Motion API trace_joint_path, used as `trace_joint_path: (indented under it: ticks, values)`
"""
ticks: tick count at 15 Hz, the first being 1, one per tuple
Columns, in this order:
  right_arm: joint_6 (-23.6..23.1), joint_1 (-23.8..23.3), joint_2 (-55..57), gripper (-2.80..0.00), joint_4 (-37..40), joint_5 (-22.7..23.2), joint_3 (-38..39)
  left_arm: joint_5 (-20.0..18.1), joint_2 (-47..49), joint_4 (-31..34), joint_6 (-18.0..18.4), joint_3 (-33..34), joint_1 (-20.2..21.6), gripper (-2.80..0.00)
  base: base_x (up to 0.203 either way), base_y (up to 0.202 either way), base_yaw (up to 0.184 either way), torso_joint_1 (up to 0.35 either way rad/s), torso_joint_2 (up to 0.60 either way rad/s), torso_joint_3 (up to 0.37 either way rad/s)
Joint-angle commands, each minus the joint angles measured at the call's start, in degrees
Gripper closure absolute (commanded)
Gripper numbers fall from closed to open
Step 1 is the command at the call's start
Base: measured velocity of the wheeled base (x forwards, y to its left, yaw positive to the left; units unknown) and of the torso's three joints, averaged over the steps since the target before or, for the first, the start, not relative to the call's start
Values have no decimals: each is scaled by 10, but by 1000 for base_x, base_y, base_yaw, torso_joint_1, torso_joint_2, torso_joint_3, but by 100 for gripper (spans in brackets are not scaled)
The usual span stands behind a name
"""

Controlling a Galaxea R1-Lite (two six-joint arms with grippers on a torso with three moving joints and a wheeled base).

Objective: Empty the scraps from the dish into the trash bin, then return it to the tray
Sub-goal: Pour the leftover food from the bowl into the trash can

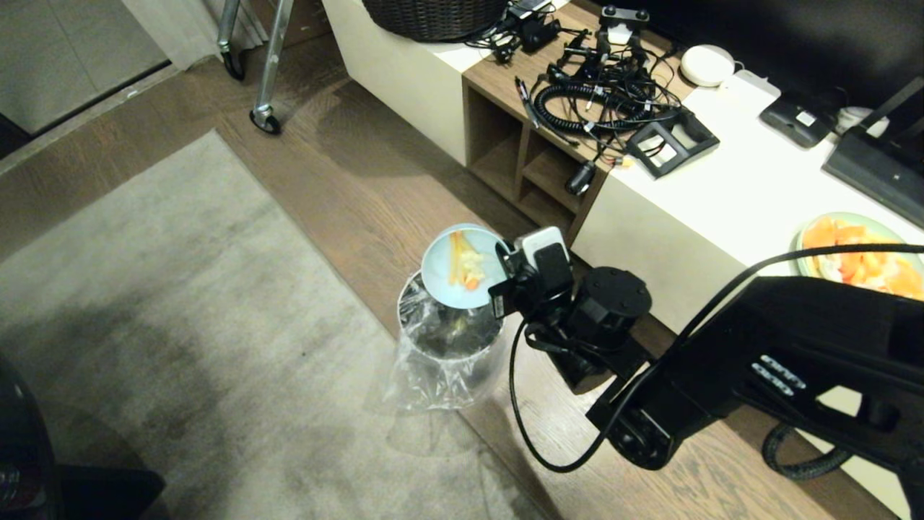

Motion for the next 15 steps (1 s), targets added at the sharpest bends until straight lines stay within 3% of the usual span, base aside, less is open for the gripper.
trace_joint_path:
  ticks: [1,12,15]
  values:
    - [-24,1,17,0,-25,5,-22,0,0,0,0,0,0,0,0,0,0,0,0,0]
    - [-128,-9,65,0,-28,34,-142,0,0,0,0,0,0,0,0,0,0,0,0,0]
    - [-145,-19,67,0,-28,77,-162,0,0,0,0,0,0,0,0,0,0,0,0,0]
